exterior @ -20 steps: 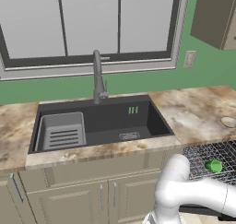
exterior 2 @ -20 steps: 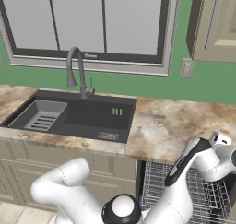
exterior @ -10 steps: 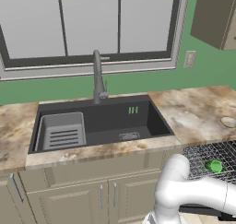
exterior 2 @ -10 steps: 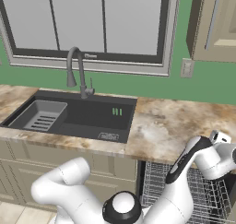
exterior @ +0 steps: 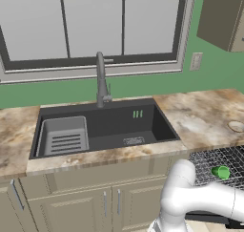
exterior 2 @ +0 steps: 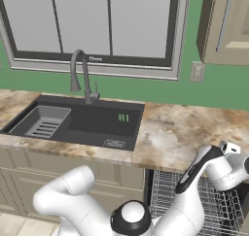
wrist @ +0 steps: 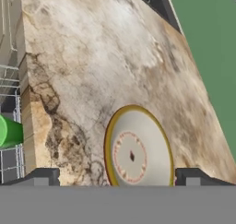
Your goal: Pick up the cup and bowl from the counter, place them in the dishwasher, and close the dishwasher door.
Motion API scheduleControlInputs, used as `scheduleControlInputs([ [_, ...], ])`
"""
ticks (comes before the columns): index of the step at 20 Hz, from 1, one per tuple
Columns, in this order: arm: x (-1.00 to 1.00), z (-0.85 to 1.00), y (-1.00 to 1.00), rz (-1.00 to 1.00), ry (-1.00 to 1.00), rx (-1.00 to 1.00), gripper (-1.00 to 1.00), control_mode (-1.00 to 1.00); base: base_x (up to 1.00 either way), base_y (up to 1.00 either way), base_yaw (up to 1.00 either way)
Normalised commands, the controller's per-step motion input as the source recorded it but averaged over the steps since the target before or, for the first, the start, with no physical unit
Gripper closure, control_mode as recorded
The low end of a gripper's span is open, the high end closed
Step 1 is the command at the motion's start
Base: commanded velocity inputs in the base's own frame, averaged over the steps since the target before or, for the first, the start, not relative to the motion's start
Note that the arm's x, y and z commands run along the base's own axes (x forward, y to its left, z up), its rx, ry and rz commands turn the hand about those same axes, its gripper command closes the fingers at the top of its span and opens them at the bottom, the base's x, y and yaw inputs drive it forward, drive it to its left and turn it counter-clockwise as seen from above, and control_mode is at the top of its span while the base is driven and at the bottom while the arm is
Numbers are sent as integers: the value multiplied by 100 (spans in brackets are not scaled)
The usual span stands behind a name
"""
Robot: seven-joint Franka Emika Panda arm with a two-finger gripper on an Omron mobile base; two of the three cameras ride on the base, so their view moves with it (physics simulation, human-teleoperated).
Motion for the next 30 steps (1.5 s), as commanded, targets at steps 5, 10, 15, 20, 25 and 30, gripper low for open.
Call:
scheduleControlInputs([
  [5, 19, -11, 0, 1, 0, -8, -100, -100, 0, 0, 0],
  [10, 22, 0, 0, 0, 0, -5, -100, -100, 0, 0, 0],
  [15, 19, -1, 0, 0, 0, -2, -100, -100, 0, 0, 0],
  [20, 9, -17, 0, 0, 0, 0, -100, -100, 0, 0, 0],
  [25, 1, -36, -1, 0, 0, 0, -100, -100, 0, 0, 0],
  [30, 10, -24, -10, 0, 0, 0, -100, -100, 0, 0, 0],
])
